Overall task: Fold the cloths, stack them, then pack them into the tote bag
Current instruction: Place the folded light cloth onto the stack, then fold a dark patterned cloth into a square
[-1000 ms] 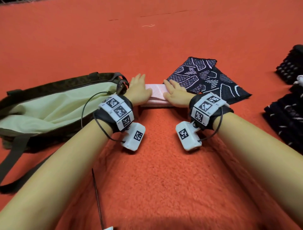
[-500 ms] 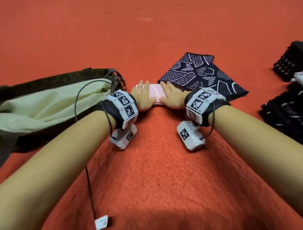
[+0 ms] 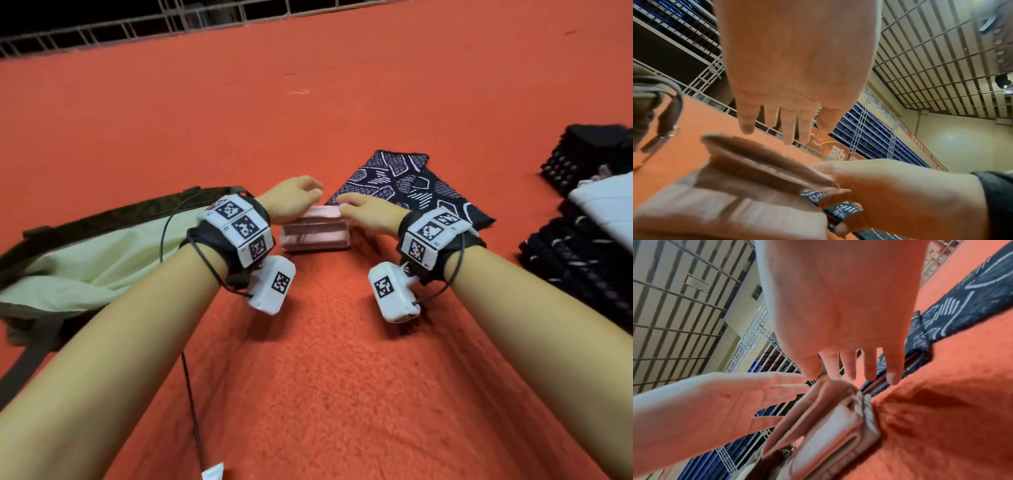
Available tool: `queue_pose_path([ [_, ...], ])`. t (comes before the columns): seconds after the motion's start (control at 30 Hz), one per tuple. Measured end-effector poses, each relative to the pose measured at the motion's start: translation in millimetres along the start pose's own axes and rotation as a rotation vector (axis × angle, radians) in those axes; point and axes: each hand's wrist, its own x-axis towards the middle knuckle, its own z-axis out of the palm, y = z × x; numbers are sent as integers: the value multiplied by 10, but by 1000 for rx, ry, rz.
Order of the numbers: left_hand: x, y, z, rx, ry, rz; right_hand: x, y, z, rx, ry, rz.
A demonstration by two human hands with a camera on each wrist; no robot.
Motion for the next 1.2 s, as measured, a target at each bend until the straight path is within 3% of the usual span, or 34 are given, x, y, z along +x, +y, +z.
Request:
queue_pose_path([
  [0.13, 147, 154, 82, -27, 46, 31, -27, 199, -168, 84, 140, -7],
  [0.43, 480, 423, 269, 91, 71, -15, 33, 636, -509, 25, 454, 204],
  [0.6, 668, 753, 515, 70, -13, -77, 95, 768, -576, 70, 377, 341],
  [0.73, 770, 737, 824, 152, 96, -301, 239, 777, -572, 404, 328, 410],
  [0.87, 798, 595, 910, 50, 128, -340, 330, 754, -600, 546, 263, 453],
  [1.07, 780, 580, 891, -88, 148, -294, 341, 635, -676, 609, 280, 321],
  [1.2, 720, 615, 820, -280, 220, -241, 202, 426, -813, 809, 418, 152],
])
